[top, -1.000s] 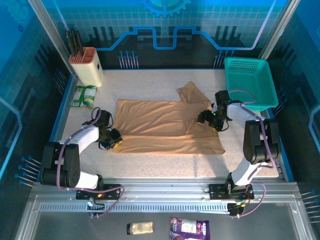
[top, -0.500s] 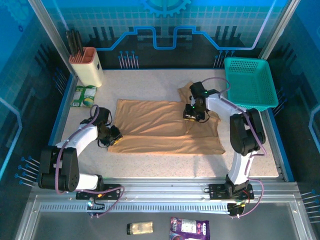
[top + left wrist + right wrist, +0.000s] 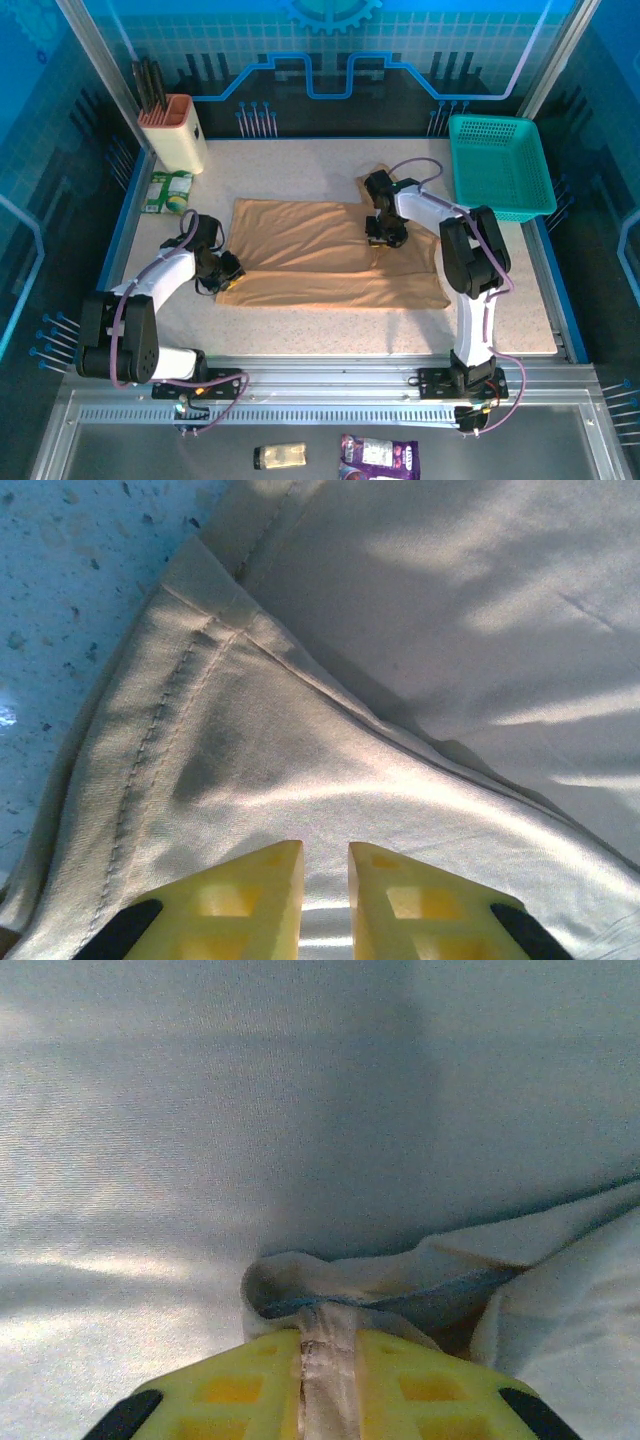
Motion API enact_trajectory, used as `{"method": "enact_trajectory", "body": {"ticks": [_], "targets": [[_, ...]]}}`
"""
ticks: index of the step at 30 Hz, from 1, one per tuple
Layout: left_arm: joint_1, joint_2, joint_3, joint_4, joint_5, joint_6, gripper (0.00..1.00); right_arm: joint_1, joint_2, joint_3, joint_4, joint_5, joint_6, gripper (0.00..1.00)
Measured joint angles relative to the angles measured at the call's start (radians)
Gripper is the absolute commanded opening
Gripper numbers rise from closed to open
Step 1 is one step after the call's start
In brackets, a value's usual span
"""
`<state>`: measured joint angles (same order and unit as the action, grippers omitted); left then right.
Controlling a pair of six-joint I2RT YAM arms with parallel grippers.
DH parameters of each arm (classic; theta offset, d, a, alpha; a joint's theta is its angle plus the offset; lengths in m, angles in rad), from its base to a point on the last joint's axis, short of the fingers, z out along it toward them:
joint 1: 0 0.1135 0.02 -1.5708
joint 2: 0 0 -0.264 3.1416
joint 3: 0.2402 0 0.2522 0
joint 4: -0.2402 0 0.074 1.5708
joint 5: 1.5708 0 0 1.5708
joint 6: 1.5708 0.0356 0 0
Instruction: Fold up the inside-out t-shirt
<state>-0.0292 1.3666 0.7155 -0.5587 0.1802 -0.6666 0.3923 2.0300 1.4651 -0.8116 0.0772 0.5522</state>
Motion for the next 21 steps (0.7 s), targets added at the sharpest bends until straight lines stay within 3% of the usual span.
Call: {"method": "enact_trajectory", "body": {"ticks": [11, 21], "targets": [[0.000, 0.000, 0.000, 0.000, 0.000, 0.000, 0.20, 0.014, 0.025, 0.022, -0.005, 0.024, -0.011, 0.01], [0.000, 0.000, 0.000, -0.001, 0.000, 0.003, 0.20, 0.035, -0.007, 0.043, -0.049, 0.036, -0.011, 0.05]]}}
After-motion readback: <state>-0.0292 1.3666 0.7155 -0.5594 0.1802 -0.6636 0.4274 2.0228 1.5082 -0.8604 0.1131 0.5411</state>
